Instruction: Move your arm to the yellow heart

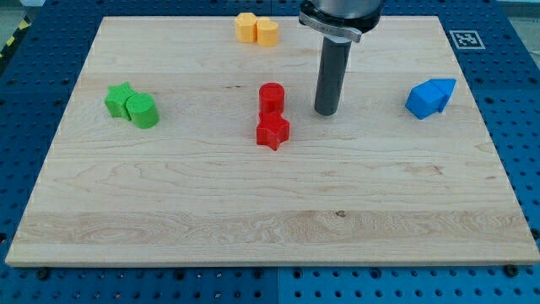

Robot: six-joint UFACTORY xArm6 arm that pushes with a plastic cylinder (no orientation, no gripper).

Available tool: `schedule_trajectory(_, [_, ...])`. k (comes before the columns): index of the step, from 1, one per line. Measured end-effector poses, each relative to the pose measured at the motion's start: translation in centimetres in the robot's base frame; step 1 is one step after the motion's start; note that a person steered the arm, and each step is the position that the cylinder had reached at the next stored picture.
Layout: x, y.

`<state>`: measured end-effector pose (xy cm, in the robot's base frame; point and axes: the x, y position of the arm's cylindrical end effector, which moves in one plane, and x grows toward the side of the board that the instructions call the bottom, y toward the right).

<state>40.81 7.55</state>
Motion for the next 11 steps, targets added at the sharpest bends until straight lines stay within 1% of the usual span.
schedule_trajectory(2, [-0.8, 0.0])
schedule_trajectory(5, [-10.2, -1.2])
schedule_trajectory(6, [-14.3, -2.3])
schedule_trajectory(8, [-16.9, -2.7])
schedule_trajectory(9, [-20.4, -3.8])
schedule_trajectory(10, [-21.5, -8.3])
schedule_trajectory(11, [-21.5, -14.2])
